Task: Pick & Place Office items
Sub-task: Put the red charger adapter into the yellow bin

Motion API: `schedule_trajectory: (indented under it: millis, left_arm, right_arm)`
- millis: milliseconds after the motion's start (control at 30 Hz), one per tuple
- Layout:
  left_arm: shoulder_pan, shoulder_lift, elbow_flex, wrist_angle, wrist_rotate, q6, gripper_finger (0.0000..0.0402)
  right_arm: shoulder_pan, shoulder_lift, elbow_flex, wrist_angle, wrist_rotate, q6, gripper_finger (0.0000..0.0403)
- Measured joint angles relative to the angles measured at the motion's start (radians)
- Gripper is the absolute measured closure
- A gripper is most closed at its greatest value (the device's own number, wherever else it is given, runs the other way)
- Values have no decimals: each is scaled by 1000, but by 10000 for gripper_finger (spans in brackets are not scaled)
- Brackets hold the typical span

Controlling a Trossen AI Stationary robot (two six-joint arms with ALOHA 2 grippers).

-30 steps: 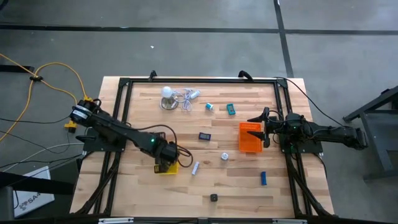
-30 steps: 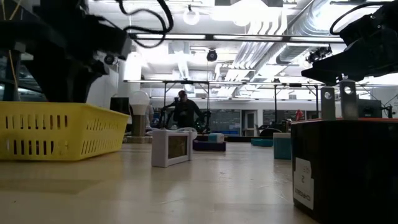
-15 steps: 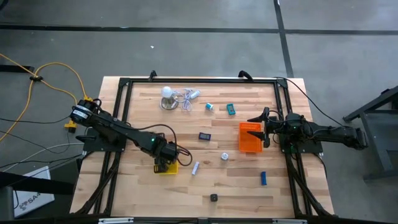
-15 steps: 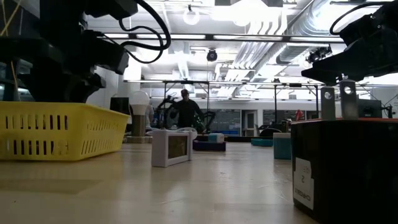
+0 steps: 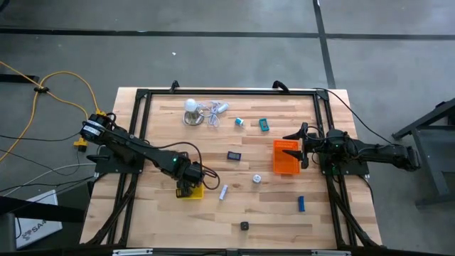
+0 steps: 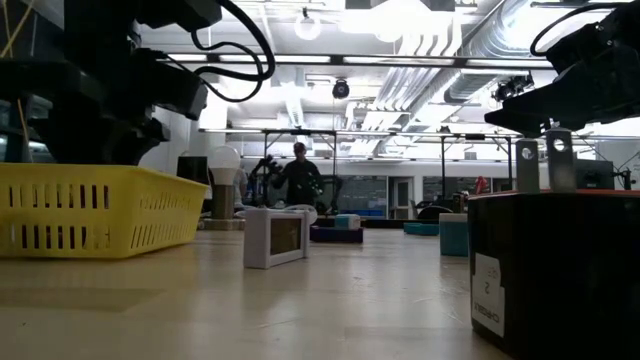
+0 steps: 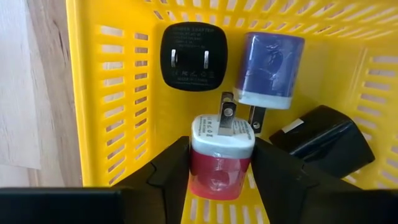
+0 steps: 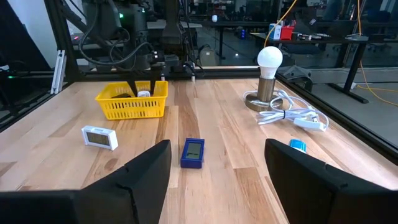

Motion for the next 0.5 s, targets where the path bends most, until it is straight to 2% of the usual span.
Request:
schedule_trajectory:
  millis: [167,500]
  left_arm:
    - [0,0,0,3,0,-6,221]
    - [0,0,0,3,0,-6,218]
  right_arm:
    - [0,0,0,0,0,0,155]
    - [0,0,0,0,0,0,155]
